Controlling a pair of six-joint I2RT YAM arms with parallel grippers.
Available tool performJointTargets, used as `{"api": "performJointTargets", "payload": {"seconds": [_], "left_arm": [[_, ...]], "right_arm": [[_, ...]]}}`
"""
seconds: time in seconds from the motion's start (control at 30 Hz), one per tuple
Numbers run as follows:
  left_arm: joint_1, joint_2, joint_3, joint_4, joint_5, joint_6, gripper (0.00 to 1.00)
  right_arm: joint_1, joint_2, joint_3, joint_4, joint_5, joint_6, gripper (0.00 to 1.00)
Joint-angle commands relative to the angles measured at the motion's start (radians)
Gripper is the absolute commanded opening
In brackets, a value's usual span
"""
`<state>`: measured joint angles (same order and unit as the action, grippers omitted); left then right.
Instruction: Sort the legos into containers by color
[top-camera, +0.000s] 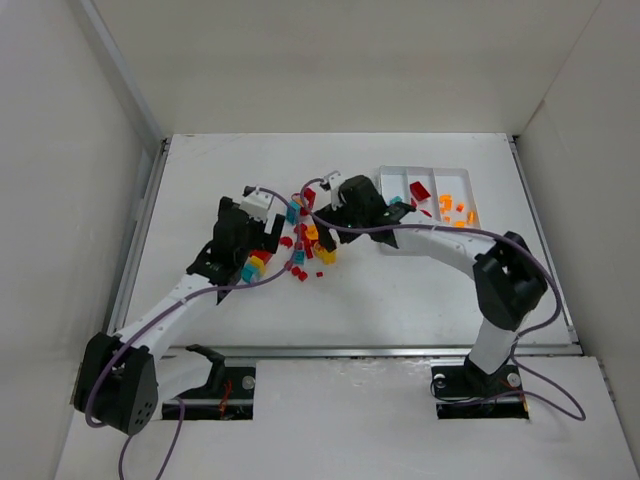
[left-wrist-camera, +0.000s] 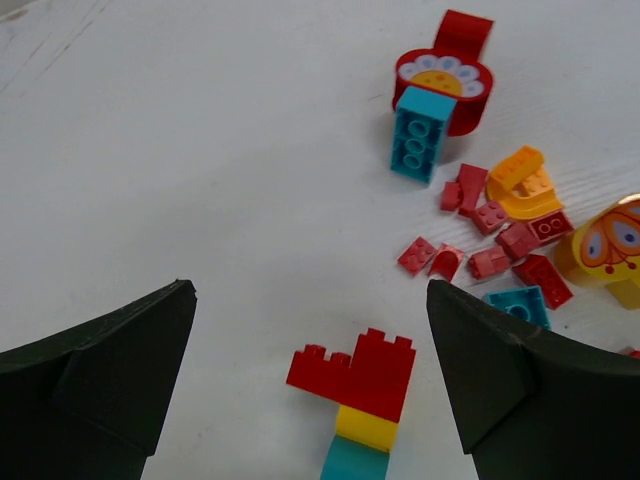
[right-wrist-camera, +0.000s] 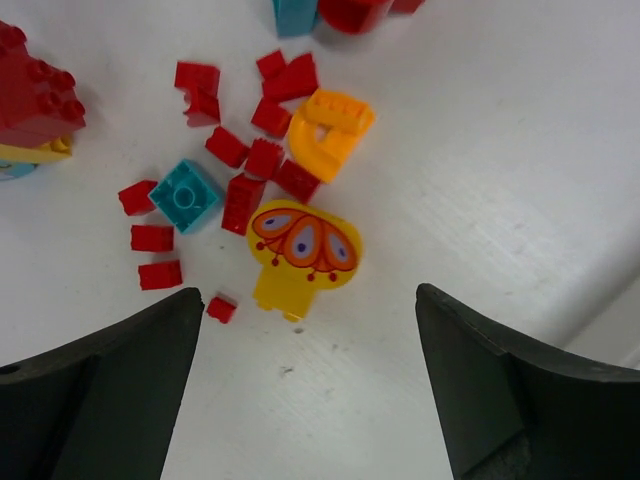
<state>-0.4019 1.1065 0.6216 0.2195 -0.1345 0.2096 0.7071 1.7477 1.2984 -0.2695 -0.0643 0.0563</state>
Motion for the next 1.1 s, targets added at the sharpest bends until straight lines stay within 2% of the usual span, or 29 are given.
{"api": "performJointTargets", "payload": {"seconds": [0.0, 0.33, 0.63, 0.77, 0.8, 0.87, 0.9, 0.93, 1.0, 1.03, 1.07], "left_arm": [[0.000, -0.069, -0.028, 0.078, -0.151, -0.108, 1.00], [0.000, -0.163, -0.120, 0.067, -0.142, -0.118, 1.00], [0.000, -0.192, -0.129, 0.086, -0.120, -0.099, 1.00], [0.000, -0.192, -0.129, 0.086, -0.131, -0.090, 1.00], [0.000, -0.192, -0.129, 0.086, -0.131, -0.090, 1.00], [0.000, -0.192, -0.129, 0.086, -0.131, -0.090, 0.99], [0.000, -0.192, -0.129, 0.086, -0.111, -0.070, 0.98], [0.000, -0.192, -0.129, 0.077, -0.067, -0.053, 0.96], [0.000, -0.192, -0.119, 0.055, 0.027, 0.009, 0.86], [0.000, -0.203, -0.118, 0.019, 0.089, 0.115, 0.83], [0.000, -0.203, -0.118, 0.003, 0.221, 0.185, 0.81]], "right_arm": [[0.020, 0.062, 0.030, -0.062, 0.029, 0.183, 0.90], [0.075, 0.130, 0.050, -0.096, 0.124, 0.264, 0.82], [0.084, 0.228, 0.125, -0.106, 0.135, 0.244, 0.65], [0.084, 0.253, 0.151, -0.126, 0.155, 0.244, 0.53], [0.084, 0.253, 0.151, -0.126, 0.155, 0.244, 0.45], [0.084, 0.253, 0.151, -0.126, 0.155, 0.244, 0.37], [0.084, 0.253, 0.151, -0.117, 0.155, 0.235, 0.27], [0.084, 0.253, 0.151, -0.117, 0.155, 0.220, 0.23], [0.084, 0.242, 0.151, -0.096, 0.120, 0.211, 0.09], [0.068, 0.215, 0.151, -0.096, 0.097, 0.180, 0.00], [0.054, 0.201, 0.151, -0.085, 0.063, 0.163, 0.00]]}}
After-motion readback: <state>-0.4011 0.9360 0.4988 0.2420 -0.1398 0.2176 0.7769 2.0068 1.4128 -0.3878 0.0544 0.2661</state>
